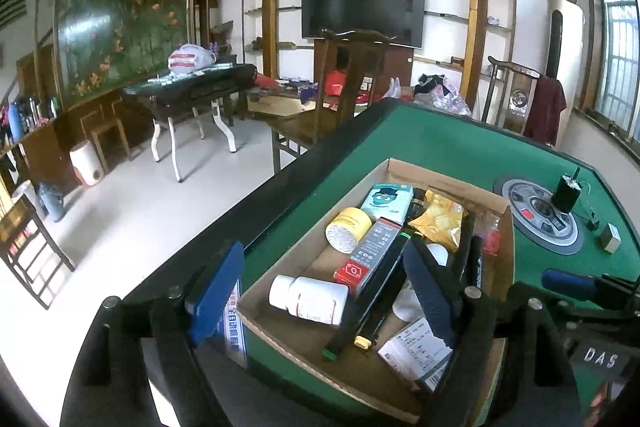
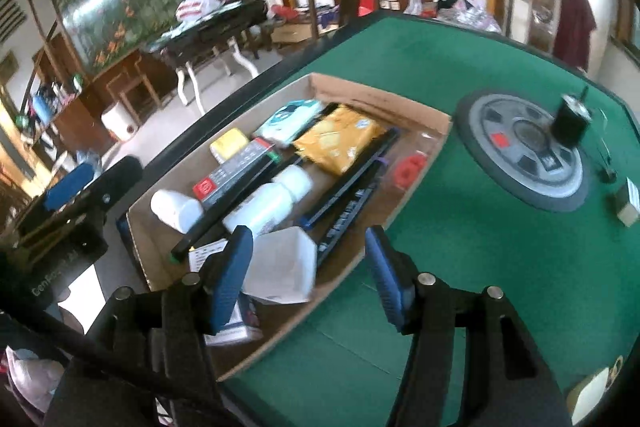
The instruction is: Organize objects
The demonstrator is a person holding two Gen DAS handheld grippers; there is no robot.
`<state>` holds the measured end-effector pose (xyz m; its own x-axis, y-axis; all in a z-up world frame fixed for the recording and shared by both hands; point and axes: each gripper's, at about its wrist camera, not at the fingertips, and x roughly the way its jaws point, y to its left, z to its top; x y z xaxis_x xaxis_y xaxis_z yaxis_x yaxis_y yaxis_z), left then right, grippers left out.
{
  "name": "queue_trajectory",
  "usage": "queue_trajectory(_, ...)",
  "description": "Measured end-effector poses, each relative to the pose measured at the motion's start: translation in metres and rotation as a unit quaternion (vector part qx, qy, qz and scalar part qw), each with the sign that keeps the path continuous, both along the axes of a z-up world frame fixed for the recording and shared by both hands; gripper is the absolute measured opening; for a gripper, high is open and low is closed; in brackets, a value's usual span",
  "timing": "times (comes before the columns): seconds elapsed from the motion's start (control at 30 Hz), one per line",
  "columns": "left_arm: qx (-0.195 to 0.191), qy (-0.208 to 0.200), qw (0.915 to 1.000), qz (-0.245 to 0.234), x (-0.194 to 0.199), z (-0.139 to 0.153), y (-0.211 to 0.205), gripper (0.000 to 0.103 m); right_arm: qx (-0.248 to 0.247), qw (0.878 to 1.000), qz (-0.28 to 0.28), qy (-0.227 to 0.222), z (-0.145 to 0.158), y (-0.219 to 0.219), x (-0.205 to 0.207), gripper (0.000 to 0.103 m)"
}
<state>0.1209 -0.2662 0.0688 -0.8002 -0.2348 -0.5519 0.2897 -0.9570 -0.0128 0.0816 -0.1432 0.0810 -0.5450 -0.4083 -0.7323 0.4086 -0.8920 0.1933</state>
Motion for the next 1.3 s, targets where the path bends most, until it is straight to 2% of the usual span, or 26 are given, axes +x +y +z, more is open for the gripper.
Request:
queue_trajectory(0.43, -0.035, -0.007, 0.9993, 0.01, 0.002, 0.008, 0.029, 0.079, -0.024, 0.999, -0.033, -0.01, -0.007, 0.039, 0.004, 0.058)
queue_trajectory(0.6, -0.045, -0.003, 0.9989, 0.015, 0.003, 0.011, 0.039, 0.089, -0.023, 0.999, -0.043, -0.006, -0.009, 0.047, 0.006, 0.058)
queue_trajectory(1.07, -0.053, -0.012, 0.9985, 0.003, 0.001, 0.01, 0.054, 0.089, -0.027, 0.998, -0.055, -0.019, -0.021, 0.056, 0.006, 0.058)
queue_trajectory(1.2, -0.055, -0.003, 0.9985, 0.0, 0.004, 0.012, 0.057, 0.089, -0.02, 0.998, -0.055, -0.015, -0.022, 0.051, 0.009, 0.058)
queue_trajectory(1.3, -0.047, 0.031, 0.9983, -0.015, 0.013, 0.02, 0.06, 0.091, -0.018, 0.998, -0.053, -0.014, -0.024, 0.047, 0.012, 0.058)
